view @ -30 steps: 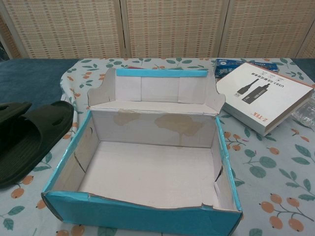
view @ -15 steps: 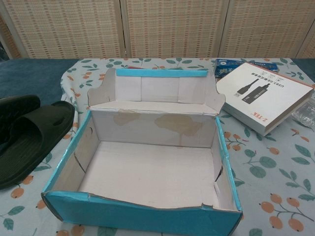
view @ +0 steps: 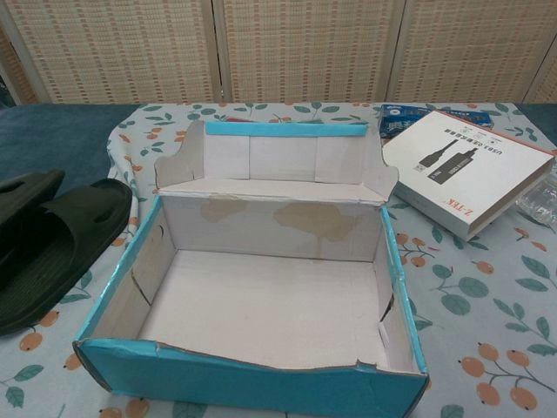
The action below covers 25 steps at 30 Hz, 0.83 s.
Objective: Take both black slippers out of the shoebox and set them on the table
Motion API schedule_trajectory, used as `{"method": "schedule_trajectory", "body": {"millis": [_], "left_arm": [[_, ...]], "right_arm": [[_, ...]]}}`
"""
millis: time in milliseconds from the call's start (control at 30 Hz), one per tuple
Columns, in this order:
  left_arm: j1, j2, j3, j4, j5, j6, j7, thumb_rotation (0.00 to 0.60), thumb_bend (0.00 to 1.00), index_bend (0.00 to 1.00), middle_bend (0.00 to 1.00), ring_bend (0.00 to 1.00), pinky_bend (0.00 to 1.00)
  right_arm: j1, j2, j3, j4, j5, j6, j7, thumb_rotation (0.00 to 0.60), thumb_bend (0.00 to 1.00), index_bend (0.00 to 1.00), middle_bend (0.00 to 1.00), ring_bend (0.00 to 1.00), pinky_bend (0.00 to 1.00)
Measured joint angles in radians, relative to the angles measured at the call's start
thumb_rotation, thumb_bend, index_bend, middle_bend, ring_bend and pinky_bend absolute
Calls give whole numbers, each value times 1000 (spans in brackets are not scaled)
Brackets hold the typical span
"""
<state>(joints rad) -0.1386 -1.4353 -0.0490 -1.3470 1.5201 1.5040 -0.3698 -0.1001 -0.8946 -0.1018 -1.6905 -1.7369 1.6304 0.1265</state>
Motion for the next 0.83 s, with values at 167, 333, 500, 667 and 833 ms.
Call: {"method": "schedule_trajectory", "body": {"millis": [167, 333, 500, 667, 833], "left_arm": [[4, 41, 22, -50, 4, -26, -11, 600, 265, 0, 0, 0, 72], [17, 55, 33, -68, 30, 5, -12, 600, 315, 0, 0, 0, 71], [47, 106, 99, -102, 172, 106, -6, 600, 361, 0, 0, 0, 69], [67, 225, 219, -142, 312, 114, 56, 600, 377, 0, 0, 0, 59], [79, 268, 224, -166, 311, 112, 209, 600, 380, 0, 0, 0, 55]], "right_arm": [[-2, 1, 0, -1, 1, 3, 2, 581, 194, 0, 0, 0, 0], [-3, -1, 1, -1, 2, 5, -4, 580, 195, 0, 0, 0, 0], [-8, -8, 7, -3, 10, 11, -35, 581, 195, 0, 0, 0, 0], [-25, -25, 15, -10, 11, 41, -96, 579, 195, 0, 0, 0, 0], [-31, -31, 9, -18, 3, 34, -120, 577, 194, 0, 0, 0, 0]]}}
